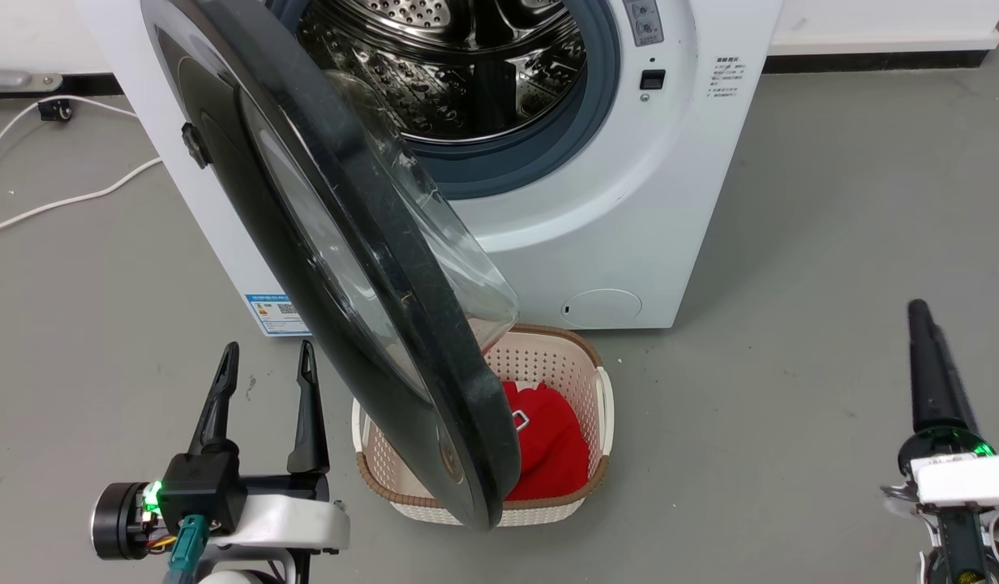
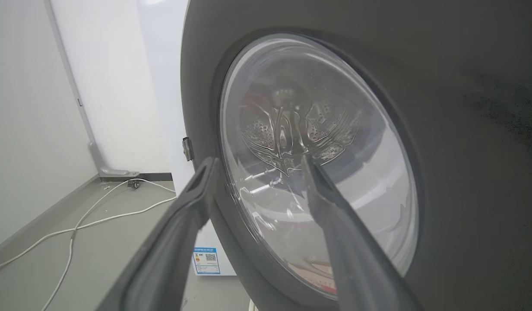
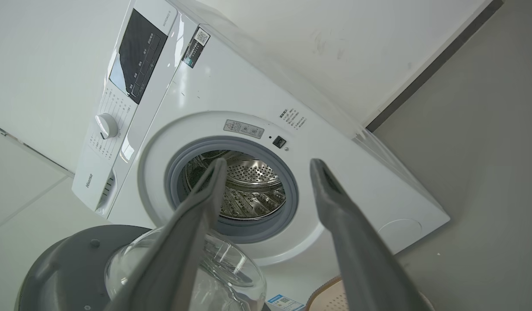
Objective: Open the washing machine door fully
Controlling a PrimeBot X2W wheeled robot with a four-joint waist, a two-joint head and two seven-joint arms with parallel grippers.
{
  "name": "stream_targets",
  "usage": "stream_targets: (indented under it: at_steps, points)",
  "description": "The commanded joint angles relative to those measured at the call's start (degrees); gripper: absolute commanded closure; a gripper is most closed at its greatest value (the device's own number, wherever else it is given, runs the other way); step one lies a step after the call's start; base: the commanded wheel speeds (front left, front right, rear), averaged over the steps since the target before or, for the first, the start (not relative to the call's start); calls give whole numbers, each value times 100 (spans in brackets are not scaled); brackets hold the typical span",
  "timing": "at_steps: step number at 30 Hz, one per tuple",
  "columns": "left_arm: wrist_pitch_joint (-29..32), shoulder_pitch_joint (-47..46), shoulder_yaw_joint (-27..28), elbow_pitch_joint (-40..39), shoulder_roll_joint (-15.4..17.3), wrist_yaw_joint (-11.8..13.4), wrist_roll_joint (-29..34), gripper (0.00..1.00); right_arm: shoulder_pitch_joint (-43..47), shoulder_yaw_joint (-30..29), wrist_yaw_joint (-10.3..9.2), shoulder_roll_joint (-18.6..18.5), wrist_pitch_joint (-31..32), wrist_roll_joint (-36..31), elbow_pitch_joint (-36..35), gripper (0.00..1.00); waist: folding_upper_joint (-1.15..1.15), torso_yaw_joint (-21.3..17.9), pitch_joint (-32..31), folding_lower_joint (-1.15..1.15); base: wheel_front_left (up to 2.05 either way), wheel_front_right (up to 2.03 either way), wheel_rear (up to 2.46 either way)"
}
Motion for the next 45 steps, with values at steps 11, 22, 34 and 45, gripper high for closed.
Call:
stream_targets:
  at_steps: [11,22,34,45]
  points:
    - [-15,97,93,-25,-5,-47,93,0,552,-50,-1,-30,-1289,-4585,-917,0,0,21,-84,1,0,0,0]
    - [-15,93,120,-59,-4,-70,138,0,937,493,-2,87,-1356,-5616,-846,0,0,33,-103,1,0,0,0]
    - [-15,124,102,-102,-4,-76,155,6,855,487,-2,91,-1419,-5224,-564,0,0,25,-130,1,0,0,0]
    - [-15,-74,128,-783,-4,-76,-6,100,779,467,-2,91,-1435,-5120,-467,0,0,21,-94,1,0,0,0]
